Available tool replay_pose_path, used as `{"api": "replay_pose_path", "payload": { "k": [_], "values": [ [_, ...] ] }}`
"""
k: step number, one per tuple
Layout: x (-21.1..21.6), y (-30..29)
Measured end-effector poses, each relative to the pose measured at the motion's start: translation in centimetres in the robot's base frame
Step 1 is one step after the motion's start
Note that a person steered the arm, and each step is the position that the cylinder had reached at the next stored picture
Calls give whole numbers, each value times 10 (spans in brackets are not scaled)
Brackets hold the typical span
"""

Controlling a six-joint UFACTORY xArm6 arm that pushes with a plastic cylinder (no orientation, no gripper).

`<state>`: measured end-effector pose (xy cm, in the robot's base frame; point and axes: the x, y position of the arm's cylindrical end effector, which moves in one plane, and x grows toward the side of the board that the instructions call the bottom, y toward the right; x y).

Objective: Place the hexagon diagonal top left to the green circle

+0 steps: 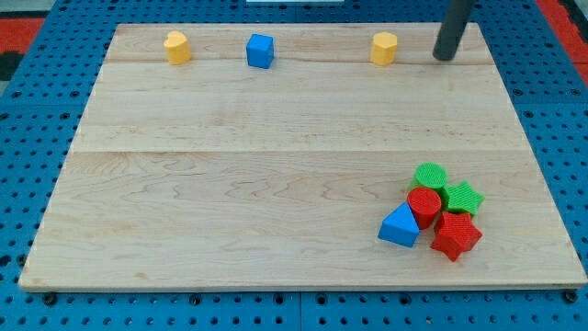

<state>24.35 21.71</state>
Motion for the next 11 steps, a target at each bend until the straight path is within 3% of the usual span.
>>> {"api": "replay_pose_path", "payload": {
  "k": [2, 3, 4, 5, 6, 7, 8, 9, 11],
  "values": [
    [-9, -111],
    [13, -110],
    [23, -159],
    [22, -165],
    [68, -174],
    [141, -143],
    [173, -126],
    [144, -127],
    [190, -132]
  ]
}}
